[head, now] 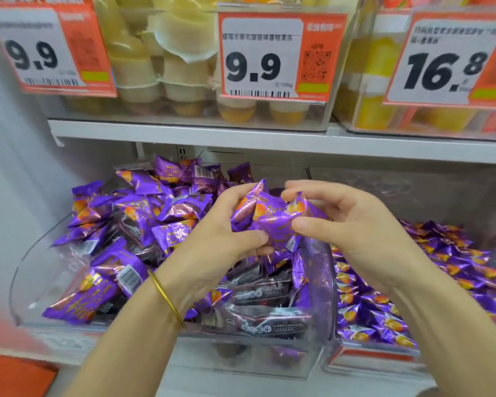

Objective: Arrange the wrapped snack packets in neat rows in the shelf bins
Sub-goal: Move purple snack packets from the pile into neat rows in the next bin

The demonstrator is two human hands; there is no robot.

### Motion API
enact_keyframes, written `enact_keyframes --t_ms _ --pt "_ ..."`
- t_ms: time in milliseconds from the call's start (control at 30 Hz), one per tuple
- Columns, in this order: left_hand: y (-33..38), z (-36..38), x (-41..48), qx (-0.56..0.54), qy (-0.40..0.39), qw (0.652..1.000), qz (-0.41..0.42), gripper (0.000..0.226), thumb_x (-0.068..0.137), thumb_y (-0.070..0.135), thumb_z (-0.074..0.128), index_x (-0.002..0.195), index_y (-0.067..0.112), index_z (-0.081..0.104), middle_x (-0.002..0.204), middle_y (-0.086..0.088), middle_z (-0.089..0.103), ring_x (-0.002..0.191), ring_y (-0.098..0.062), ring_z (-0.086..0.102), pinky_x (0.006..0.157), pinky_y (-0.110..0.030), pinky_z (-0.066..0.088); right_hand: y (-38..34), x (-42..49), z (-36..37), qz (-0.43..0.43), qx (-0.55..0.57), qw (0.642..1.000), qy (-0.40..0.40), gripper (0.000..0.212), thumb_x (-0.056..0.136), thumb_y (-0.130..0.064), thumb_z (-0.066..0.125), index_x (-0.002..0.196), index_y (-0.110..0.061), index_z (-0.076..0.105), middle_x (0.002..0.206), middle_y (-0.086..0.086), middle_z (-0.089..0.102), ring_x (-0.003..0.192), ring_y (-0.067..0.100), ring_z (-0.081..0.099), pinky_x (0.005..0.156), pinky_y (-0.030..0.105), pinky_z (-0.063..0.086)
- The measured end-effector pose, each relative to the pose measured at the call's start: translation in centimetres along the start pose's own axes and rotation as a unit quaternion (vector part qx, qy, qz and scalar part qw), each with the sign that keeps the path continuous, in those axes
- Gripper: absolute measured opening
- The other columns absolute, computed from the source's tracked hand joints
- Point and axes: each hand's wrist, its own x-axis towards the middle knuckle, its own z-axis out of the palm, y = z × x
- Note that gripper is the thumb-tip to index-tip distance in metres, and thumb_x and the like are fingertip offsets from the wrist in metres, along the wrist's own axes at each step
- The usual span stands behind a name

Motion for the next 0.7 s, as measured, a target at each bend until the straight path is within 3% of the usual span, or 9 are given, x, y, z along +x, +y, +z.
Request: enact_keyframes --t_ms 100,233,400,533,633,700 --pt "0.11 -0.04 -0.23 0.026 0.011 1.000 0.012 0.051 0.075 -0.008 0.067 0.113 0.023 0.054 0.098 0.000 0.069 0.077 -0.015 0.069 0.063 -0.031 0.059 -0.23 0.09 -0.01 0.008 -0.034 0.998 -0.057 0.027 0.071 -0.003 0.073 0.092 -0.021 0.073 0.115 -0.007 0.067 0.107 0.004 0.062 0.089 0.022 0.051" --pt "0.14 -0.32 -0.36 0.053 0.040 0.998 0.006 0.041 0.077 -0.005 0.068 0.105 0.023 0.058 0.092 0.001 0.068 0.067 -0.016 0.068 0.058 -0.029 0.059 -0.31 0.02 0.19 -0.005 -0.069 0.995 -0.073 0.023 0.078 0.003 0.070 0.095 -0.012 0.066 0.102 0.004 0.069 0.092 0.012 0.063 0.081 0.028 0.054" --pt "0.63 -0.74 -0.24 -0.110 0.017 0.992 -0.059 0.030 0.088 -0.005 0.046 0.108 0.014 0.060 0.096 -0.011 0.067 0.073 -0.022 0.064 0.060 -0.030 0.058 -0.40 0.03 -0.17 -0.009 -0.002 1.000 -0.020 0.020 0.080 0.008 0.063 0.089 -0.009 0.057 0.075 -0.007 0.067 0.070 0.006 0.065 0.064 0.013 0.049" --pt "0.76 -0.68 -0.04 -0.195 0.006 0.978 -0.075 0.031 0.089 0.017 0.048 0.115 0.006 0.059 0.115 -0.019 0.065 0.088 -0.028 0.062 0.059 -0.030 0.056 -0.33 -0.08 -0.23 -0.006 -0.003 1.000 0.001 0.021 0.077 0.005 0.065 0.086 -0.012 0.057 0.091 0.003 0.071 0.078 0.011 0.067 0.067 0.016 0.051" --pt "0.32 -0.42 0.04 -0.192 0.042 0.979 -0.058 0.020 0.094 0.013 0.045 0.100 0.009 0.064 0.095 -0.012 0.070 0.075 -0.023 0.067 0.056 -0.028 0.056 -0.36 -0.18 -0.19 0.010 -0.026 1.000 -0.009 0.020 0.079 0.003 0.066 0.088 -0.013 0.056 0.092 0.008 0.072 0.075 0.013 0.066 0.069 0.019 0.051" --pt "0.06 -0.31 0.11 -0.186 0.046 0.980 -0.048 0.022 0.094 0.008 0.044 0.102 0.009 0.064 0.092 -0.010 0.070 0.072 -0.019 0.067 0.056 -0.027 0.056 -0.37 -0.30 -0.13 0.013 -0.066 0.998 -0.017 0.021 0.080 0.001 0.066 0.090 -0.014 0.056 0.097 0.006 0.071 0.079 0.014 0.066 0.073 0.021 0.052"
